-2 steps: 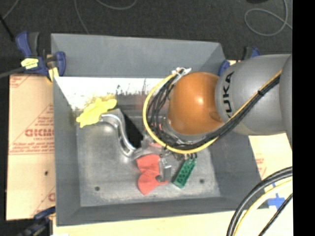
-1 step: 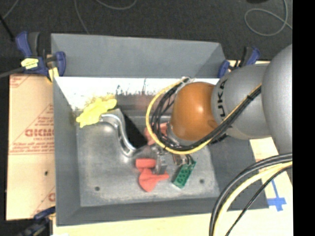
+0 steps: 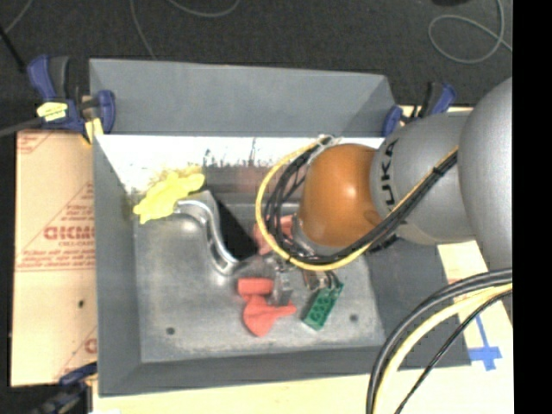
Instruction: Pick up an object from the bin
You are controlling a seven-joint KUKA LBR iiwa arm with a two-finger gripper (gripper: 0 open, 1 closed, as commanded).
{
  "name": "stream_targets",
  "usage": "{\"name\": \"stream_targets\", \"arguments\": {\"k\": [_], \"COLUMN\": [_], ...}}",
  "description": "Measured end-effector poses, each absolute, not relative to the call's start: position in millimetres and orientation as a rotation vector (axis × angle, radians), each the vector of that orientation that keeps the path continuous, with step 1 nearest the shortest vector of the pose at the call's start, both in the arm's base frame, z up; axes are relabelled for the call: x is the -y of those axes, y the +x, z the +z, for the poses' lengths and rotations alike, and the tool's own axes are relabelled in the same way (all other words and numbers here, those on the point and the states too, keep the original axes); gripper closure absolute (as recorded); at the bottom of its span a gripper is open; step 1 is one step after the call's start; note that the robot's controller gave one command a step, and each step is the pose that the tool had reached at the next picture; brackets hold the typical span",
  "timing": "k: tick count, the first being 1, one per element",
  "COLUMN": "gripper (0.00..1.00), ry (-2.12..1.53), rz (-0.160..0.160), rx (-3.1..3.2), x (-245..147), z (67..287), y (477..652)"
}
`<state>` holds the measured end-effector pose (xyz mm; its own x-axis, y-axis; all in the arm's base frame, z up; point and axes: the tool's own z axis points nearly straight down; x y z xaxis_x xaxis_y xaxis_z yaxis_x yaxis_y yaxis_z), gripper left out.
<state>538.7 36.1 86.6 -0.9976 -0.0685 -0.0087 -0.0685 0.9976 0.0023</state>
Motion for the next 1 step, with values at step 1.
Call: {"name": "stream_targets", "arguments": {"k": [1], "gripper": [1.00], "ry": [-0.111], "rz": [0.004], "rx": [-3.128], "x": [-27.5], "z": [206.1], "y": [548.4]}}
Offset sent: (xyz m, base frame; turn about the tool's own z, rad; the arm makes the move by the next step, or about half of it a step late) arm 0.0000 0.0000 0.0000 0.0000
